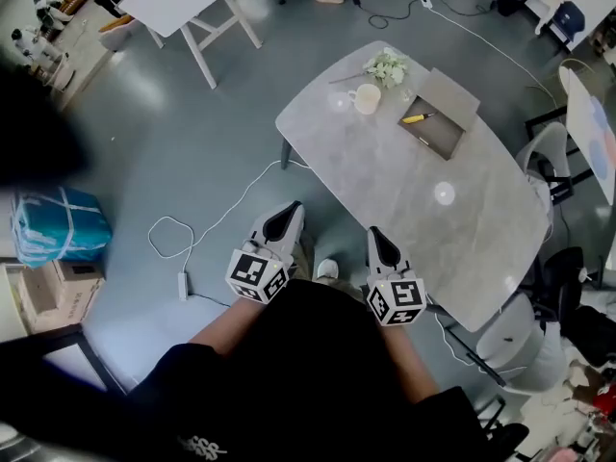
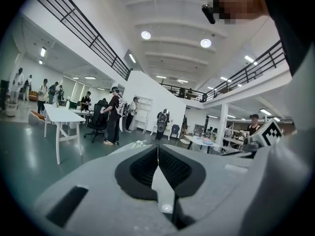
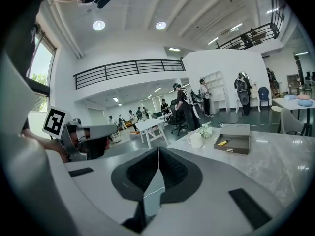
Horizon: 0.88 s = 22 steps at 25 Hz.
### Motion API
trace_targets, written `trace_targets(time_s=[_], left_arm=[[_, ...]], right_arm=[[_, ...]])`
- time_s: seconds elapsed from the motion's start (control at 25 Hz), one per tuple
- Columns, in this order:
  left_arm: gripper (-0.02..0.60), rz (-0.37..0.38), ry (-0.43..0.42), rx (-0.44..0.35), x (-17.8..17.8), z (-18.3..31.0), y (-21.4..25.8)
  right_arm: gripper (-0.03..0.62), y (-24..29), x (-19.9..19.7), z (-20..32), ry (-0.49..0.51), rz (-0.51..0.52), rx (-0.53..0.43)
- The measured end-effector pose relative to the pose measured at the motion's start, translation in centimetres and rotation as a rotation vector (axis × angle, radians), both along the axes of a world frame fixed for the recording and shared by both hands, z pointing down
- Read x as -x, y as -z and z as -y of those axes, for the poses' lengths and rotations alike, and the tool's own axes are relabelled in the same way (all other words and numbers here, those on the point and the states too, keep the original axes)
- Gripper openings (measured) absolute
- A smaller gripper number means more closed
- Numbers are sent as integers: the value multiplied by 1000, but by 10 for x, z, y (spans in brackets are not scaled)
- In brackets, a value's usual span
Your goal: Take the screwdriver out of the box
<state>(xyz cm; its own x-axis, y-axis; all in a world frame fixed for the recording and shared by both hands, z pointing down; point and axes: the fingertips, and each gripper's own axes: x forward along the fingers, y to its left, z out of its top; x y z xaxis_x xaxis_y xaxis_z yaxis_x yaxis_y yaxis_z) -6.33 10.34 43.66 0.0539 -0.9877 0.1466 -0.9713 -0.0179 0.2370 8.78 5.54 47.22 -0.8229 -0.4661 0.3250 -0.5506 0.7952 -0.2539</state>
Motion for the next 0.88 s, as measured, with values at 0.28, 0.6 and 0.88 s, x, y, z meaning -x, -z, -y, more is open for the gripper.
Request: trace_targets(time_s=[0.28,0.6,0.88], left_arm=[[17,-12,-82,29,16,84,-29],[17,-32,-186,97,48,199,-77],[18,-35,-290,131,56,268,-90]], right_arm=[[14,-2,2,61,-90,-18,-14],[13,-10,33,146,-189,-60,-9],[13,-23,62,209,-244,-91,27]])
